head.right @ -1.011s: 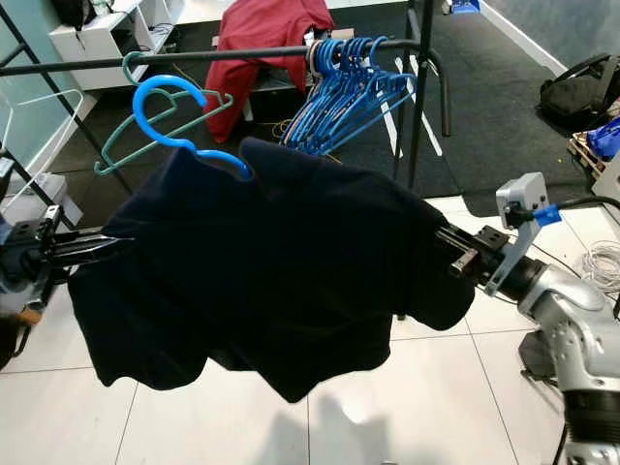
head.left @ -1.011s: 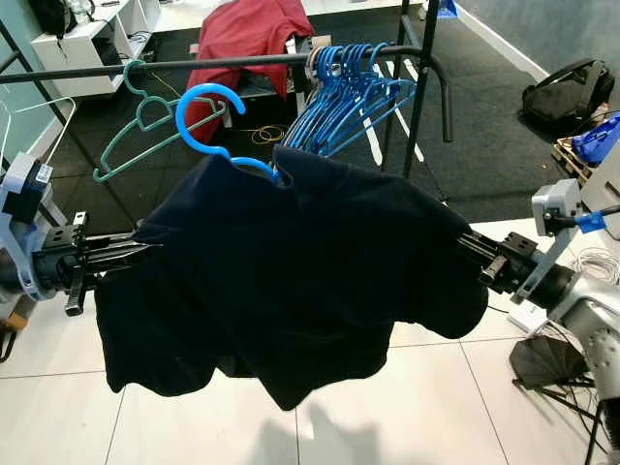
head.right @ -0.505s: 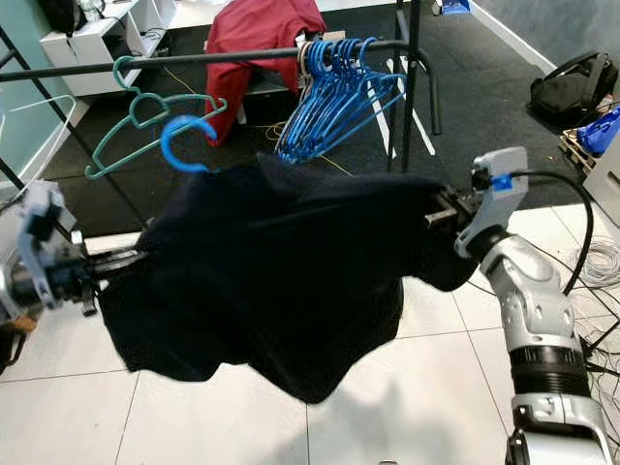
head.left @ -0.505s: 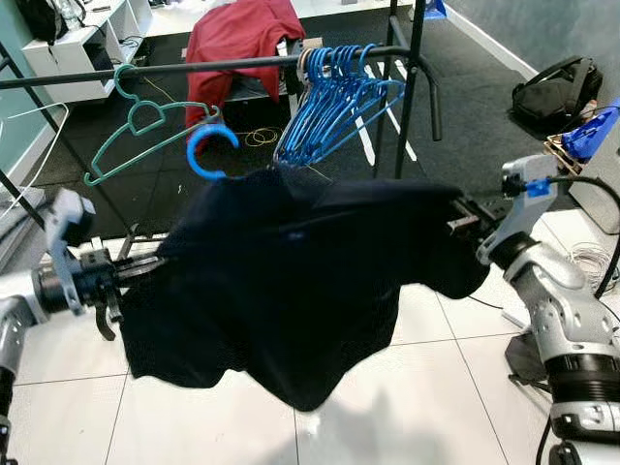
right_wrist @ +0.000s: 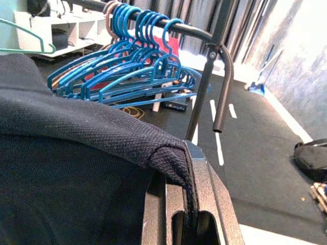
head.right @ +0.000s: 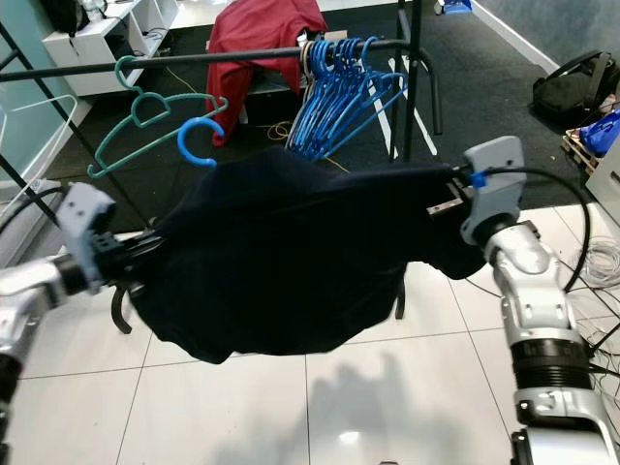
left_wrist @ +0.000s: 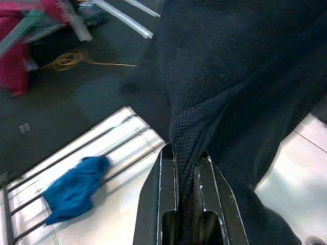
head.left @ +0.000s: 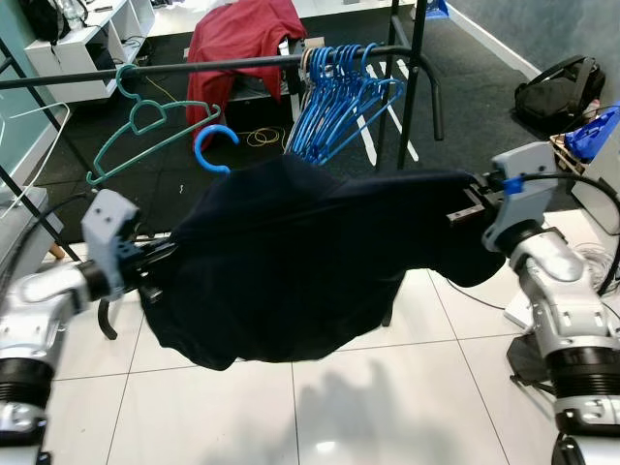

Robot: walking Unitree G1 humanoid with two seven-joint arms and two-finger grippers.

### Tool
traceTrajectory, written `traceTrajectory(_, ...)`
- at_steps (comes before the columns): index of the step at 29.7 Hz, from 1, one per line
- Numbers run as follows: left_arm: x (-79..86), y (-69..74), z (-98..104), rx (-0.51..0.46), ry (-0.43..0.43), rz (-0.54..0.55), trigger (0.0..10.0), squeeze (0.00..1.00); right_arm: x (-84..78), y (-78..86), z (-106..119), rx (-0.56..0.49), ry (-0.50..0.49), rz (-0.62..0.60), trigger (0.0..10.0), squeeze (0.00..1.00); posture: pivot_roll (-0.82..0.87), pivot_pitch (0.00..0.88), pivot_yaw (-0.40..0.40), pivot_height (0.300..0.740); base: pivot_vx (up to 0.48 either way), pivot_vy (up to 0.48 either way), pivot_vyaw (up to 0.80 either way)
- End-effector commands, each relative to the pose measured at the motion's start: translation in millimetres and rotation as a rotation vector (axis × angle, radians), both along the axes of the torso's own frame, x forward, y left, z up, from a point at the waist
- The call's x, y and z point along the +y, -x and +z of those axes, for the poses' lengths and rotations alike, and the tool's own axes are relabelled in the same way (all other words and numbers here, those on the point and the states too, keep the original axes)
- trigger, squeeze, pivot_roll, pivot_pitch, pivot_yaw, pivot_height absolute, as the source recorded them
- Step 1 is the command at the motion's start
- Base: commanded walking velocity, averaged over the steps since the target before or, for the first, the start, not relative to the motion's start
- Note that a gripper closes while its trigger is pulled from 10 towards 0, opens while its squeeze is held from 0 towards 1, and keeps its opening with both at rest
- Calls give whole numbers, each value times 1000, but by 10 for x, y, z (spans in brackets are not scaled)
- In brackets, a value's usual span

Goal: Hang hanger

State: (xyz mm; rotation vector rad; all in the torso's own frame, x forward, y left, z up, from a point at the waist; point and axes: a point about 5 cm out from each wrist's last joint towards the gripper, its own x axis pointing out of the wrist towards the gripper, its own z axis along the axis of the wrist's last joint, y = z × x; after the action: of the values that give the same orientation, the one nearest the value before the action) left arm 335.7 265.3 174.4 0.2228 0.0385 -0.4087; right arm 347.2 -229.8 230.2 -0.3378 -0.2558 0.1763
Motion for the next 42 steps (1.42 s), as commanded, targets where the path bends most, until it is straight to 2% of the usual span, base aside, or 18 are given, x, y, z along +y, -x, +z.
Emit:
traceTrajectory(1,202,-3,22,-8,52,207,10000,0,5,30,14,-37,-12,-37,0,0,-137,107,85,740,0,0,0)
traceTrajectory(6,59,-95,184,-113,232,339,10000,0,488,65,-267,68,-41,148,0,0,-137,103,85,740,0,0,0)
traceTrajectory(9,51,-104,229,-143,266,362,10000,0,584,83,-319,86,-53,175,0,0,-137,100,85,740,0,0,0)
traceTrajectory(13,14,-115,383,-255,377,425,10000,0,963,167,-449,168,-170,284,0,0,-137,101,86,740,0,0,0)
traceTrajectory(17,-206,-104,493,-325,416,304,10000,0,1158,202,-436,175,-215,349,0,0,-136,103,85,740,0,0,0)
traceTrajectory(19,-278,-93,532,-347,423,264,10000,0,1181,204,-430,177,-226,359,0,0,-135,104,84,740,0,0,0)
traceTrajectory(21,-498,-49,607,-372,434,121,10000,0,1172,194,-422,174,-223,351,0,0,-134,104,82,740,0,0,0)
traceTrajectory(24,-656,1,627,-372,414,5,10000,0,1113,178,-419,169,-196,325,0,0,-135,105,81,740,0,0,0)
traceTrajectory(30,-738,48,602,-355,371,-74,10000,0,972,146,-412,167,-178,272,0,0,-137,107,82,740,0,0,0)
traceTrajectory(31,-720,53,571,-337,340,-81,10000,0,876,132,-407,172,-189,237,2706,0,-138,108,83,740,0,0,0)
traceTrajectory(32,-720,53,571,-337,340,-81,10000,0,876,132,-407,172,-189,237,2706,0,-138,108,83,740,0,0,0)
traceTrajectory(33,-688,49,540,-318,311,-75,10000,0,806,124,-405,177,-202,214,4784,0,-138,108,83,740,0,0,0)
traceTrajectory(34,-688,49,540,-318,311,-75,10000,0,806,124,-405,177,-202,214,4784,0,-138,108,83,740,0,0,0)
traceTrajectory(35,-655,48,494,-296,267,-71,10000,0,745,121,-409,182,-218,188,10000,0,-135,108,82,740,0,0,0)
traceTrajectory(36,-612,52,458,-280,242,-59,10000,0,732,146,-420,199,-242,217,10000,878,-135,109,82,740,0,0,0)
traceTrajectory(38,-587,56,437,-271,227,-52,10000,0,732,166,-427,209,-256,242,10000,878,-135,109,82,740,0,0,0)
traceTrajectory(39,-550,64,434,-269,218,-42,10000,0,747,205,-426,222,-275,292,10000,1000,-135,110,81,740,0,0,0)
traceTrajectory(42,-477,71,458,-277,204,-23,10000,0,750,288,-408,242,-292,388,10000,1000,-132,111,77,740,0,0,0)
